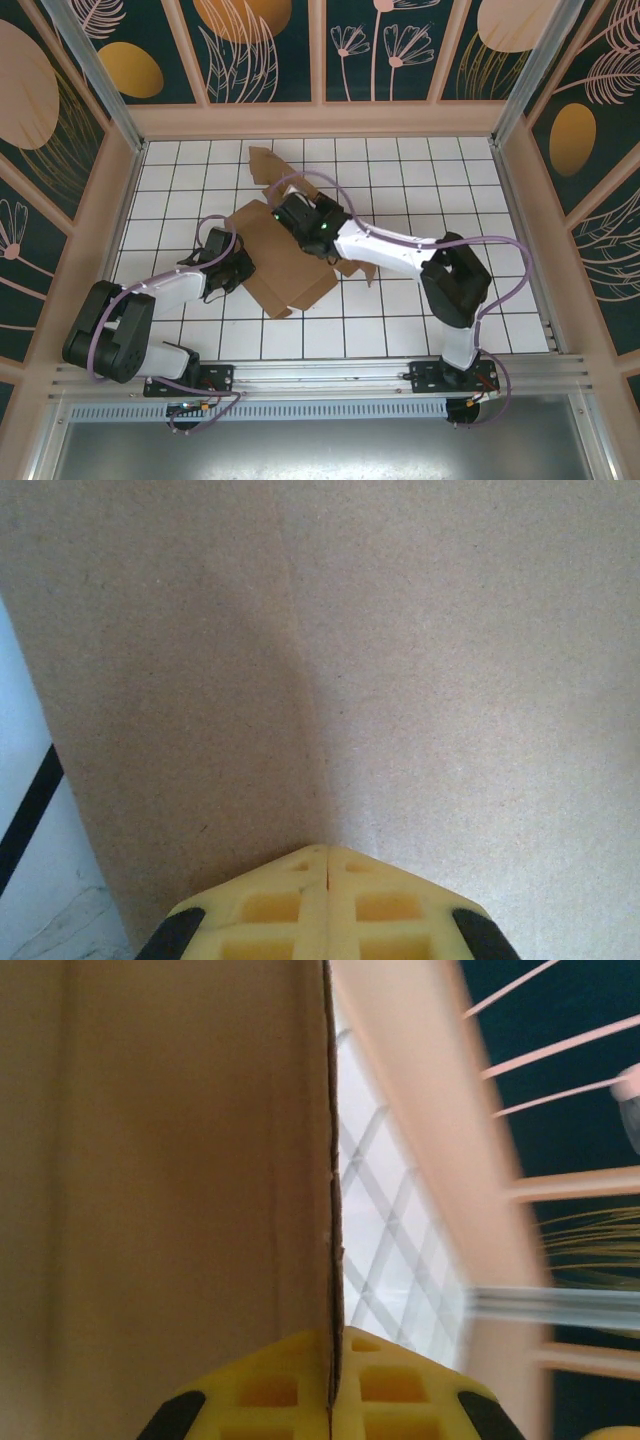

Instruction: Fold the paper box

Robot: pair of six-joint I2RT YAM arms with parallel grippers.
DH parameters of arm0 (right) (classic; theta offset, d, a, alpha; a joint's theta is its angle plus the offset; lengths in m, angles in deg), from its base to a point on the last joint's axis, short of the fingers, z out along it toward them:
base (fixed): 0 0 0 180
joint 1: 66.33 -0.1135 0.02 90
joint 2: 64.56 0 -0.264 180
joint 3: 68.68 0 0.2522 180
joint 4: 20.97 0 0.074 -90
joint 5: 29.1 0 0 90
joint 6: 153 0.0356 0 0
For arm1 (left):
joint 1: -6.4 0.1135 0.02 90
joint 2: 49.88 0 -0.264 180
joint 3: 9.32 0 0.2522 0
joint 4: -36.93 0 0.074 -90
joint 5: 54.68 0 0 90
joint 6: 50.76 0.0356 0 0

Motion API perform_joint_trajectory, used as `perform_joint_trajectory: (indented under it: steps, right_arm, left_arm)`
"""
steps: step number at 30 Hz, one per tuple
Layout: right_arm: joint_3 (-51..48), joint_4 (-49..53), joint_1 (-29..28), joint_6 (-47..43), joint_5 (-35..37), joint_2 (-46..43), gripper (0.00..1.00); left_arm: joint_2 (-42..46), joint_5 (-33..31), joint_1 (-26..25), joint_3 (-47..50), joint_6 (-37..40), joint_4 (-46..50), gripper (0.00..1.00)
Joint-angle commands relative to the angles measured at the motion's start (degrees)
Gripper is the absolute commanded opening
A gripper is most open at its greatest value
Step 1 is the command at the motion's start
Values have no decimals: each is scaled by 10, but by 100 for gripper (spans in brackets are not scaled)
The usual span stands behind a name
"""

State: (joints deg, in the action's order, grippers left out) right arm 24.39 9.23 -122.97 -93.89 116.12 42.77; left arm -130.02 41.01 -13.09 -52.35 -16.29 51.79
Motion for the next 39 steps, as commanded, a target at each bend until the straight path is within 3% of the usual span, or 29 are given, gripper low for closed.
perform_joint_trajectory:
  steps: [1, 4, 6, 15, 17, 20, 22, 24, 30, 36, 39]
  right_arm:
    - [-120, -354, -13, -298, 124, 15, 0]
    - [-224, -772, -18, -620, 122, 54, 0]
    - [-234, -979, -13, -771, 115, 107, 0]
    - [-207, -804, -17, -584, 111, 70, 0]
    - [-196, -643, -20, -452, 91, 33, 1]
    - [-134, -310, -17, -182, 12, -10, 8]
    - [-111, -196, -6, -72, -68, -30, 11]
    - [-105, -133, 7, -22, -139, -43, 11]
    - [-146, -168, 34, -24, -151, -55, 8]
    - [-192, -266, 44, -63, -158, -83, 8]
    - [-215, -314, 45, -97, -158, -92, 7]
  left_arm:
    - [-13, -10, 3, -3, 13, 33, 0]
    - [-12, -5, 3, -2, 13, 30, 0]
    - [-11, -3, 3, -2, 12, 30, 0]
    - [29, 1, 3, -5, 16, 35, 1]
    - [42, 4, 3, -7, 15, 36, 5]
    - [52, 12, 3, -7, 16, 33, 9]
    - [47, 16, 3, -8, 19, 34, 9]
    - [43, 25, 3, -8, 20, 30, 8]
    - [82, 67, 3, -29, 39, 21, 22]
    - [138, 79, 5, -106, 72, 47, 65]
    - [107, 124, 10, -164, 82, 46, 75]
